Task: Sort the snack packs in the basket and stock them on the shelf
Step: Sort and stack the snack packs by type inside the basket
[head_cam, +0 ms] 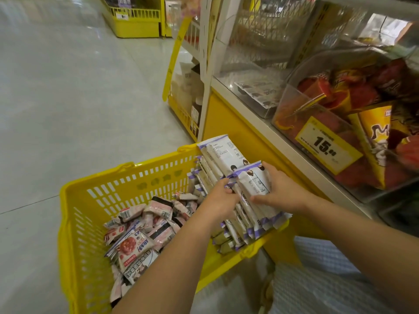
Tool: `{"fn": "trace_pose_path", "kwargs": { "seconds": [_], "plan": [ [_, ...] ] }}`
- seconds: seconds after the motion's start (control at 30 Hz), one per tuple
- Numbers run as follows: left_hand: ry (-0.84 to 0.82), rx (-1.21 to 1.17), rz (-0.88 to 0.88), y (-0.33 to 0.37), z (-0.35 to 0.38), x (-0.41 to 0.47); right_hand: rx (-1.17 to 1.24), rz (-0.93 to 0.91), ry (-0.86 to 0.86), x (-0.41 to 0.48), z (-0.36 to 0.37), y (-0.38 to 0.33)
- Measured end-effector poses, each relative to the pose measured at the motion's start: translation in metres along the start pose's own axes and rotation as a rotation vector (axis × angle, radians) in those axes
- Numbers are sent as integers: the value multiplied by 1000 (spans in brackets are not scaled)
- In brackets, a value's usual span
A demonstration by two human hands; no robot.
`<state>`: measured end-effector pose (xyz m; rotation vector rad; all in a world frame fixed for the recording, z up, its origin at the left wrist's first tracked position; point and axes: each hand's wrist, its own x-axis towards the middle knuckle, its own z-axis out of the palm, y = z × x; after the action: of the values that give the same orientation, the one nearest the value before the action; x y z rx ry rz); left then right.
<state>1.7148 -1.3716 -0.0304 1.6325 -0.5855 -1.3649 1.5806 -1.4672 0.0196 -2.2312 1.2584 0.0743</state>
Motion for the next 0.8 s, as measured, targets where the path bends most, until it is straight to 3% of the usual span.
{"fn": "trace_pose_path", "kwargs": {
  "seconds": [0.2,0.3,0.4,0.63,0.8],
  "plan": [
    [123,-16,26,-13,-26,0,-171,-57,85,-7,2,-2],
    [287,97,145,-23,-47,-5,-260,-250,236,-14,8,-19],
    [464,210,265,-36,-78,-17,-268,-409,234,-17,29,-49],
    [720,577,377,-73,-171,-56,-272,-598,-26,-1,118,-109],
    [889,749,397,-94,-218,-77,-331,-400,-575,27,186,-121]
  ]
}}
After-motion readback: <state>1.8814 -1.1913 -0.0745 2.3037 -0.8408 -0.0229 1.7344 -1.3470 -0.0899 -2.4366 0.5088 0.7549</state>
